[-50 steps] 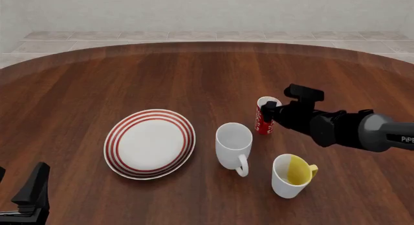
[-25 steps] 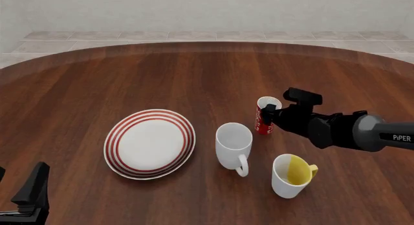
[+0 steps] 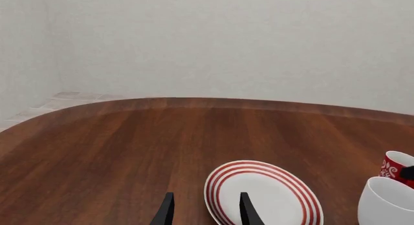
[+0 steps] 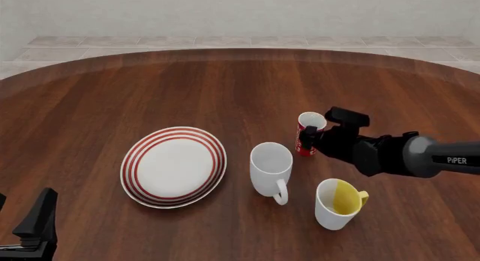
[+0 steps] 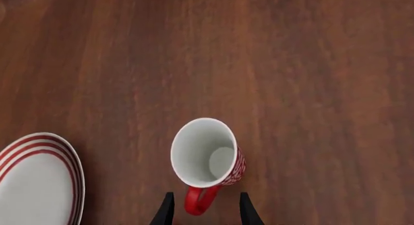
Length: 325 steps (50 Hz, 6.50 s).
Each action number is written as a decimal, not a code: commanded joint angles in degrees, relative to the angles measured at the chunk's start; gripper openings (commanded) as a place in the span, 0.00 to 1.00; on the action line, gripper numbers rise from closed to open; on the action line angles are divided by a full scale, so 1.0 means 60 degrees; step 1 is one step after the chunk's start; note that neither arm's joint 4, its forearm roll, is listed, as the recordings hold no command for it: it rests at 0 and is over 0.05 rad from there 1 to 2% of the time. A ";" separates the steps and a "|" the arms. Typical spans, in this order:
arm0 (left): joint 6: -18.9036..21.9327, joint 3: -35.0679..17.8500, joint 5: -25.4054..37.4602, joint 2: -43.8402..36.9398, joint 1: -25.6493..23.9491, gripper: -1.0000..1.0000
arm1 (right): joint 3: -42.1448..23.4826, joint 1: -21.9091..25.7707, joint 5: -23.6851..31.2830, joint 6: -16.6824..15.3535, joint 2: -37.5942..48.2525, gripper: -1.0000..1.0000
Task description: Pick up the red mug and put it on the plate
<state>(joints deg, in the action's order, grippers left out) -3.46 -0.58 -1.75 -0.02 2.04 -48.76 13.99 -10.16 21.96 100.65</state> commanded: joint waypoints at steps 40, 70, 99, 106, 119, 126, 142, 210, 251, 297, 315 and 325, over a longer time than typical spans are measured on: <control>-0.0135 0.0010 -0.0027 0.0000 0.0069 1.00 | 0.0078 0.0136 -0.0171 0.0210 0.0338 0.00; -0.0108 0.0044 -0.0080 0.0000 0.0059 1.00 | -0.1299 0.1577 0.1042 -0.1043 -0.1474 0.00; -0.0032 -0.0036 -0.0017 0.0001 0.0030 1.00 | -0.2422 0.4148 0.2230 -0.2722 -0.2469 0.00; -0.0016 -0.0036 -0.0030 0.0001 0.0036 1.00 | -0.2529 0.4610 0.2345 -0.2884 -0.2449 0.00; -0.0022 -0.0013 -0.0043 0.0001 0.0054 1.00 | -0.2553 0.5171 0.2434 -0.2982 -0.2418 0.00; 0.0001 -0.0064 0.0006 0.0001 0.0036 1.00 | -0.2531 0.5331 0.2429 -0.2961 -0.2405 0.00; -0.0017 0.0001 -0.0066 0.0001 0.0052 1.00 | -0.2569 0.5885 0.2414 -0.3007 -0.2150 0.00; -0.0019 -0.0047 -0.0054 0.0001 0.0046 1.00 | -0.2512 0.6651 0.1997 -0.2840 -0.0855 0.00; -0.0052 -0.0068 -0.0055 0.0001 0.0049 1.00 | -0.2457 0.6570 0.1582 -0.2580 -0.0084 0.00; -0.0132 -0.0011 -0.0087 0.0001 0.0113 1.00 | -0.3150 0.6404 0.1739 -0.2745 0.0655 0.00; -0.0201 0.0011 -0.0125 0.0001 0.0164 1.00 | -0.3409 0.6141 0.1812 -0.2805 0.0873 0.00; -0.0215 -0.0047 -0.0077 0.0001 0.0169 1.00 | -0.3532 0.6031 0.1853 -0.2818 0.0970 0.00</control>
<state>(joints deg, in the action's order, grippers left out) -4.61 -0.70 -2.33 -0.01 2.97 -68.97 50.92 0.79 4.84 105.99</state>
